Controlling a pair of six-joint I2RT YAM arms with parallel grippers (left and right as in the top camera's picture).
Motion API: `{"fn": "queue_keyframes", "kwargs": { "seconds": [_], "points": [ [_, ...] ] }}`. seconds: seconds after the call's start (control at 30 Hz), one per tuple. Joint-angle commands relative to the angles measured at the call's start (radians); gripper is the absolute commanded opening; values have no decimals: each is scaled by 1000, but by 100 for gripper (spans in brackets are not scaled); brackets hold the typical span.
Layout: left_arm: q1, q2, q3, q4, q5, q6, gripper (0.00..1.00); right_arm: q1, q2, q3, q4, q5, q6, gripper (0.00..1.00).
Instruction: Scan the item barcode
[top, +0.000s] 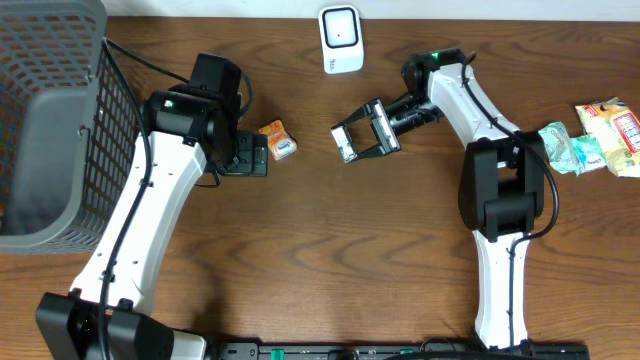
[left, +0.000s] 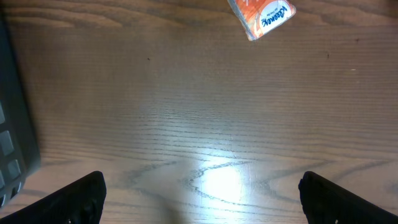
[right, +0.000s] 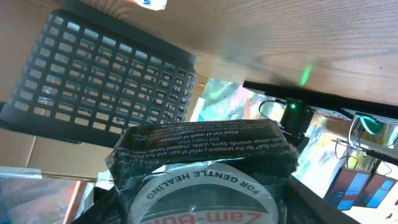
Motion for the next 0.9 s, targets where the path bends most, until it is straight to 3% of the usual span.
{"fn": "queue_keyframes", "kwargs": {
  "seconds": [0.0,0.6,0.8,0.87],
  "points": [
    [0,2,-2,-4,-5,-5,98,6,-36,0,0,-13,15,45],
    [0,2,-2,-4,-5,-5,98,6,-36,0,41,52,15,44],
    [0,2,-2,-3,-5,-5,98,6,-36,0,58,136,16,44],
    [0,2,-2,-4,-5,-5,98,7,-36,0,135,223,15,43]
  ]
}}
